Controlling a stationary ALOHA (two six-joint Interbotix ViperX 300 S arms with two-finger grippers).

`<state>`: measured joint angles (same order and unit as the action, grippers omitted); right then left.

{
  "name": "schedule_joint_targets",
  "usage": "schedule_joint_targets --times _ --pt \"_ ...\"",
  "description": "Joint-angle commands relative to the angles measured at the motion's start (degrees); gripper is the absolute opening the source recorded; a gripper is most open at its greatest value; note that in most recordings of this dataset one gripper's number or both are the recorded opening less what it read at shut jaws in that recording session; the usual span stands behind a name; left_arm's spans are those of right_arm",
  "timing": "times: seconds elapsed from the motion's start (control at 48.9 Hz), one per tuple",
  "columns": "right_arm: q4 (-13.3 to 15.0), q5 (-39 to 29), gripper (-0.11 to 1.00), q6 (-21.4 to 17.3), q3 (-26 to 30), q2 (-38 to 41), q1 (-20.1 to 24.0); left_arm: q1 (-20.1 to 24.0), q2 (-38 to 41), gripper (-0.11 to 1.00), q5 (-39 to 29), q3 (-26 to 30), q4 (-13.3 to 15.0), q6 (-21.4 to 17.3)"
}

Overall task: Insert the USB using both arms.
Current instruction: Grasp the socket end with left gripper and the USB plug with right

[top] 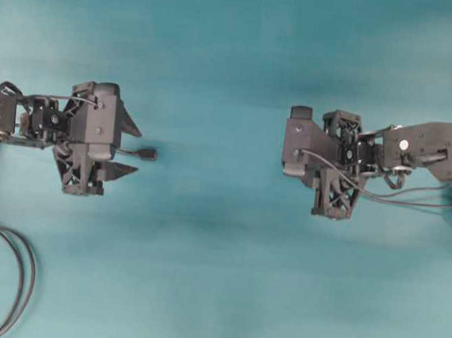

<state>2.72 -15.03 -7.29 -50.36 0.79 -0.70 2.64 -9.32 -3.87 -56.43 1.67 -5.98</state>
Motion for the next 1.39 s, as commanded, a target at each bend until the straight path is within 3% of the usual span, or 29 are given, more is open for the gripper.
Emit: schedule_joint_targets --times 0.0,0.921,1.044,1.269,1.372 --pt "0.3 -0.3 0.22 0.0 0.2 0.5 1.0 0.3 0.6 0.87 0.6 0.7 -0.1 -0.9" --pt "0.4 -0.3 0.22 -0.2 1.1 0.5 1.1 0.4 9.1 0.84 1.9 4.0 -0.2 -1.2" --pt "0.4 -0.3 0.22 -0.2 1.5 0.5 1.1 0.6 9.1 0.78 2.3 4.0 -0.2 -1.3" --pt "0.3 -0.3 0.22 -0.2 1.6 0.5 1.1 0.6 9.1 0.57 3.1 4.0 -0.2 -1.3" --pt "0.4 -0.3 0.22 -0.2 1.7 0.5 1.2 0.6 9.6 0.55 3.3 4.0 -0.2 -1.3"
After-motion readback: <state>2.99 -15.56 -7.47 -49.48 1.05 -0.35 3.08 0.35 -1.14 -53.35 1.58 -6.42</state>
